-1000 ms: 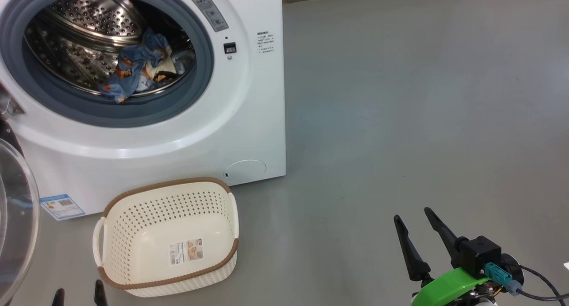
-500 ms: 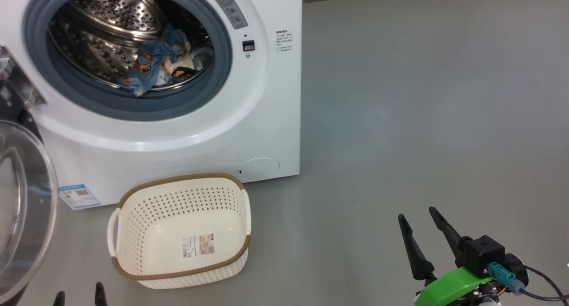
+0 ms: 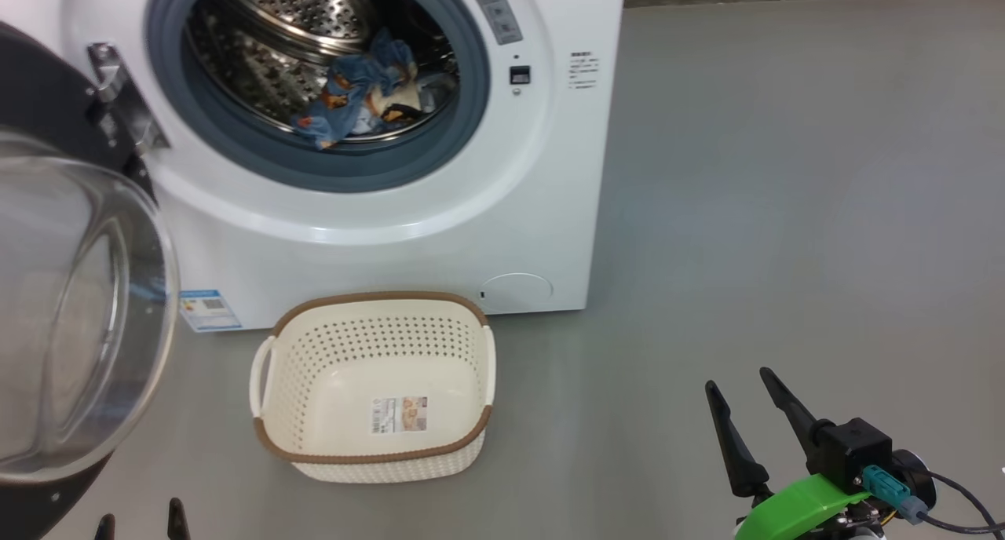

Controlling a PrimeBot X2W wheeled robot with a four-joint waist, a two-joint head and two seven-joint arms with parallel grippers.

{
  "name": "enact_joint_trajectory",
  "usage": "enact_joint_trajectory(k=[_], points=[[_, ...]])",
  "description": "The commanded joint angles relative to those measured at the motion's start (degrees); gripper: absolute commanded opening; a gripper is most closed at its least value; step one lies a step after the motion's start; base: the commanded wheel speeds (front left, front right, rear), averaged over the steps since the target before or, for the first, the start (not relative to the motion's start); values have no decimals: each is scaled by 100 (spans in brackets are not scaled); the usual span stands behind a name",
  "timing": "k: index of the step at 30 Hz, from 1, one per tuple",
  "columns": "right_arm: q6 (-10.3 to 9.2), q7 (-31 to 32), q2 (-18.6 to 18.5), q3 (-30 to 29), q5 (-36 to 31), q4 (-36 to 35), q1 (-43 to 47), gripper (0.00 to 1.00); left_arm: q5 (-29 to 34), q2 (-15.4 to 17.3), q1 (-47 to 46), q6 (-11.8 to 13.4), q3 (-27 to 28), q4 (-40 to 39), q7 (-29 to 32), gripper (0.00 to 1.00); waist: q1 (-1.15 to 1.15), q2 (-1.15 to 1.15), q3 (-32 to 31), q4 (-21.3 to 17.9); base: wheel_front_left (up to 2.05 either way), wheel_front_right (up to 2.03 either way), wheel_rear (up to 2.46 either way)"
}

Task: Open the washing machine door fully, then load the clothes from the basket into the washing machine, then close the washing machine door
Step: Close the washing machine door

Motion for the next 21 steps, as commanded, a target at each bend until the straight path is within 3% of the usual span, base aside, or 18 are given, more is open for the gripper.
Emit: enact_joint_trajectory(k=[1,21], points=[[9,-69,12,122,-114,-160,-16,100,-36,37,-229,50,177,-101,-70,100,0,0,1,245,0,0,0],[9,-69,12,28,-335,-146,15,100,-185,37,-127,224,104,-115,-70,100,0,0,14,1628,0,0,0]])
